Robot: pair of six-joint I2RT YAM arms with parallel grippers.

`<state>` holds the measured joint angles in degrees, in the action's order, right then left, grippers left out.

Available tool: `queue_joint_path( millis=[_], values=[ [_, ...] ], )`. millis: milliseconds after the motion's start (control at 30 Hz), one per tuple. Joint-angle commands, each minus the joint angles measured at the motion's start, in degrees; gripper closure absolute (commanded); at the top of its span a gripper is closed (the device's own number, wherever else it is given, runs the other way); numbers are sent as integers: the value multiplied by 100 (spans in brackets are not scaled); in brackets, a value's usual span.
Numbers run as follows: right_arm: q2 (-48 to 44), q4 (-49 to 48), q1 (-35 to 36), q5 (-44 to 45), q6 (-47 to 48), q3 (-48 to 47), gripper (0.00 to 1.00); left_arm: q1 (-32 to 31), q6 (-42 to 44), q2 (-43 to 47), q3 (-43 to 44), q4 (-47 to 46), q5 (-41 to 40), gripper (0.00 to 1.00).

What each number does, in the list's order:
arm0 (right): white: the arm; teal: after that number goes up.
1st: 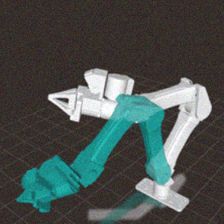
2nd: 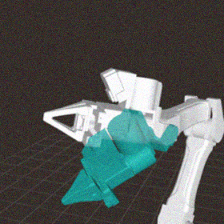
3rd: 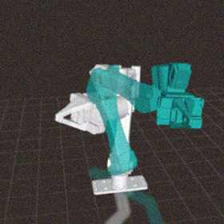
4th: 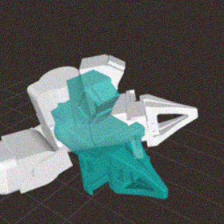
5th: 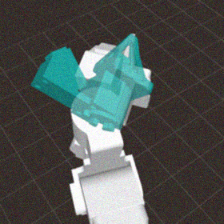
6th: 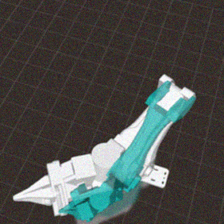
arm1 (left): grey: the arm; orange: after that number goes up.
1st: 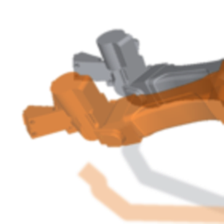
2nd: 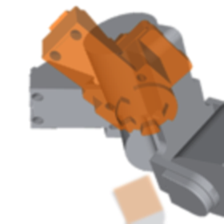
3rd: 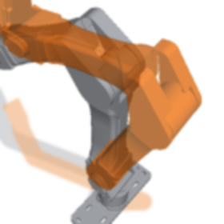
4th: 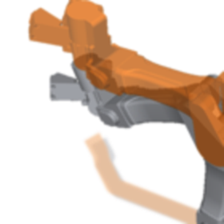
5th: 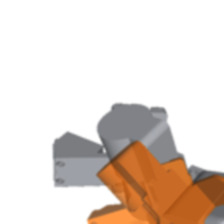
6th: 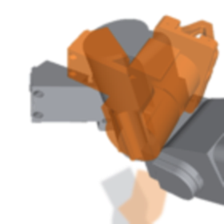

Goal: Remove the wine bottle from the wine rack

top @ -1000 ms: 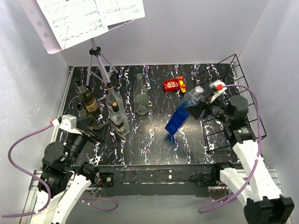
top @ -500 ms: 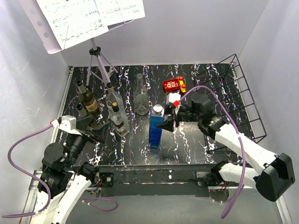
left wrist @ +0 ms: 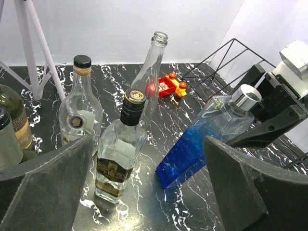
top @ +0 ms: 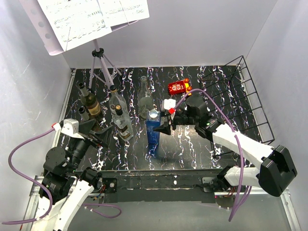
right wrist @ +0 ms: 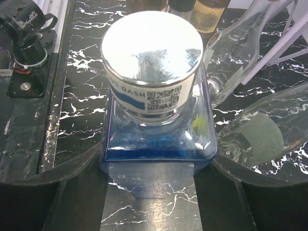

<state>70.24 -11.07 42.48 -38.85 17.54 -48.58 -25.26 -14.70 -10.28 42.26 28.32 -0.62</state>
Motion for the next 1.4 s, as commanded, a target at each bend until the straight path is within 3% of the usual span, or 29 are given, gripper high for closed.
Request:
queue_joint_path(
  millis=[0,333,433,500,900,1033,1233,1367],
  values=[
    [-142,-765,94,176,303,-486,52,-14,72,-140,-42,-19,10,2],
    [-212,-879,94,317,74,-381,37,-14,81,-149,-51,-37,18,2],
    [-195,-879,94,352,57,-372,21,-14,81,-149,-60,-37,18,2],
    [-195,-871,94,352,48,-381,17,-14,81,-149,-51,-28,18,2],
    [-177,-712,94,606,-233,-644,16,-14,73,-132,-69,-37,1,2],
    [-238,-599,94,1440,-909,-924,13,-23,81,-149,-60,-37,1,2],
    [-782,-361,94,1915,-1445,-908,10,-14,73,-141,-69,-45,45,2],
    [-1283,813,94,2731,-2708,-1118,9,-14,72,-140,-86,-54,62,2]
  ],
)
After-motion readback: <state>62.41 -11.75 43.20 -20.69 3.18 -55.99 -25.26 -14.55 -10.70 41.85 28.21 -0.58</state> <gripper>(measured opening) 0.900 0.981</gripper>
